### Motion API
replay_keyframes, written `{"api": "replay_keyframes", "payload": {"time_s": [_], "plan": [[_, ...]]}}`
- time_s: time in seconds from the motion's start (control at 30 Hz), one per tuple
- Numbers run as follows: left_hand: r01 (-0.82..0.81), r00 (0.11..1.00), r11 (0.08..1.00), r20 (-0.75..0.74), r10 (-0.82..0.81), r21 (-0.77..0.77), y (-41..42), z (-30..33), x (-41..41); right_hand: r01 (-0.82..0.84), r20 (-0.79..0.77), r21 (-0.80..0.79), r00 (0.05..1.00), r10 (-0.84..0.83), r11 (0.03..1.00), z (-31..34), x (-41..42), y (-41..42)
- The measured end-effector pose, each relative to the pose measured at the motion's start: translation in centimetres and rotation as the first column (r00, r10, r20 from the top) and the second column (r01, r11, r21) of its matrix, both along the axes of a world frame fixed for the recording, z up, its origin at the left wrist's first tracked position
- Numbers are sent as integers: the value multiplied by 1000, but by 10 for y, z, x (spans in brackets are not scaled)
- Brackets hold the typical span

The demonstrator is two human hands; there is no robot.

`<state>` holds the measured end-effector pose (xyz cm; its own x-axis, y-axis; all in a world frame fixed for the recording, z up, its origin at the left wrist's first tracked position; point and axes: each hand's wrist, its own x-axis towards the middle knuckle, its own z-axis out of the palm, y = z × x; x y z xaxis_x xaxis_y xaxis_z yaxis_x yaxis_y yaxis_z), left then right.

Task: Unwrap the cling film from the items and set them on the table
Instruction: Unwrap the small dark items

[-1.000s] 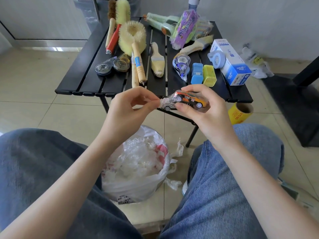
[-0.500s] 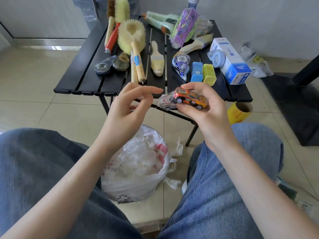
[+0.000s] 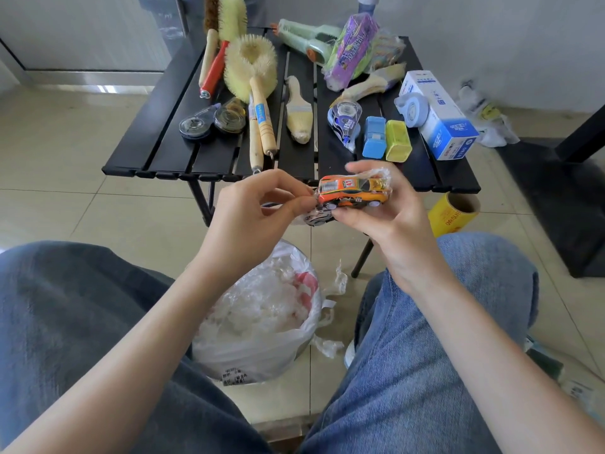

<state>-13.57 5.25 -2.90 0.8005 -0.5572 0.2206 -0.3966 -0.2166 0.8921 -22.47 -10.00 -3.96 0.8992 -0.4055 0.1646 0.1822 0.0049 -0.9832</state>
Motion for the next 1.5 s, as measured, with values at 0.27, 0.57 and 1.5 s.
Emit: {"api": "replay_keyframes", "payload": {"time_s": [0.27, 0.57, 1.5], "plan": [[-1, 996, 999, 87, 4, -39, 0, 6, -4, 17, -1, -235, 1000, -18, 972, 3, 1, 1], [-67, 893, 997, 444, 75, -33, -15, 11, -10, 68, -49, -507, 993, -108, 859, 2, 3, 8], [-80, 960, 993, -276, 53, -89, -11, 27, -7, -215, -196, 105, 953, 232, 971, 7, 0, 0]]}}
